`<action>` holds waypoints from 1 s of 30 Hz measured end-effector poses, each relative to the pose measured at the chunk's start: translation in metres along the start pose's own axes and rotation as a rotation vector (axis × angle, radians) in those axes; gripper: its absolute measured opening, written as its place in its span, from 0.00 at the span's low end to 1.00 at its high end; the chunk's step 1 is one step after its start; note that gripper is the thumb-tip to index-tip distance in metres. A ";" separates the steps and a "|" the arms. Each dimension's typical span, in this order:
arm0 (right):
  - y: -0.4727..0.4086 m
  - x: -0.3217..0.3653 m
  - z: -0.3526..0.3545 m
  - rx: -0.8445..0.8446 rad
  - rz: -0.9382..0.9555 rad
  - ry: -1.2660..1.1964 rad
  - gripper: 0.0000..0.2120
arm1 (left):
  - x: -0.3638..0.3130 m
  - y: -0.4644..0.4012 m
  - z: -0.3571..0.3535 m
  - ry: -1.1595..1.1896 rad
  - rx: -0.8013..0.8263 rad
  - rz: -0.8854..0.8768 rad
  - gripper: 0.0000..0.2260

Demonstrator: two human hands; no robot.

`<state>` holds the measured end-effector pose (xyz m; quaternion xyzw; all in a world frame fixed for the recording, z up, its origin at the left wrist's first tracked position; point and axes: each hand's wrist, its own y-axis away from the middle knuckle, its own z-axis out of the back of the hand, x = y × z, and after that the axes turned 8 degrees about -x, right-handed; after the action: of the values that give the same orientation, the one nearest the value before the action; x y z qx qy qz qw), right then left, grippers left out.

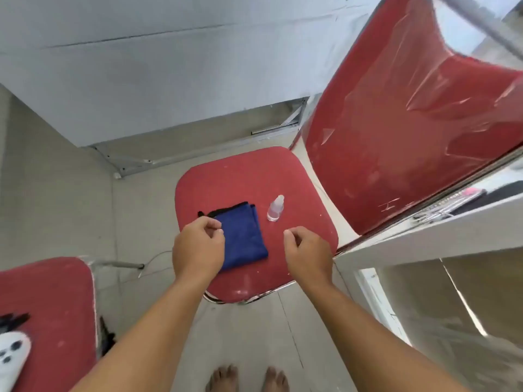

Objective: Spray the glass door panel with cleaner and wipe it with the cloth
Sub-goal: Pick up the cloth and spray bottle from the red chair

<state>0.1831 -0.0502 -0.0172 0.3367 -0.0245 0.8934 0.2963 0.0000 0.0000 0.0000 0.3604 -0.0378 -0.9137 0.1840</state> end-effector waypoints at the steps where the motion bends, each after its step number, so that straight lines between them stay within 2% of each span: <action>1: -0.008 -0.005 -0.012 -0.020 -0.017 -0.027 0.10 | 0.010 -0.005 -0.010 0.002 -0.006 0.042 0.05; 3: -0.025 -0.013 -0.034 -0.058 -0.043 -0.057 0.12 | 0.027 -0.014 -0.031 -0.042 -0.045 0.132 0.08; 7: -0.051 -0.017 -0.067 -0.083 -0.046 -0.124 0.29 | 0.044 -0.027 -0.059 -0.079 -0.075 0.346 0.27; 9: -0.062 -0.018 -0.076 -0.098 -0.030 -0.147 0.28 | 0.047 -0.032 -0.068 -0.073 -0.092 0.400 0.30; 13: -0.072 -0.016 -0.084 -0.115 0.005 -0.182 0.17 | 0.057 -0.044 -0.082 -0.016 -0.106 0.437 0.21; 17: -0.069 -0.021 -0.083 -0.123 -0.002 -0.211 0.12 | 0.055 -0.048 -0.086 -0.049 -0.042 0.439 0.15; 21: -0.061 -0.027 -0.074 -0.137 -0.020 -0.240 0.09 | 0.044 -0.047 -0.087 -0.080 0.039 0.451 0.13; 24: -0.053 -0.028 -0.061 -0.139 -0.057 -0.282 0.09 | 0.031 -0.035 -0.086 -0.120 0.032 0.358 0.11; 28: -0.038 -0.025 -0.035 -0.115 -0.146 -0.349 0.10 | 0.009 -0.014 -0.072 0.021 0.035 0.234 0.04; 30: -0.028 -0.022 -0.021 -0.103 -0.170 -0.377 0.09 | -0.002 -0.006 -0.062 0.066 0.064 0.170 0.05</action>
<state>0.1996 -0.0337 -0.0514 0.4832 -0.0964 0.7839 0.3778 0.0410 0.0105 -0.0452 0.3915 -0.0911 -0.8807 0.2504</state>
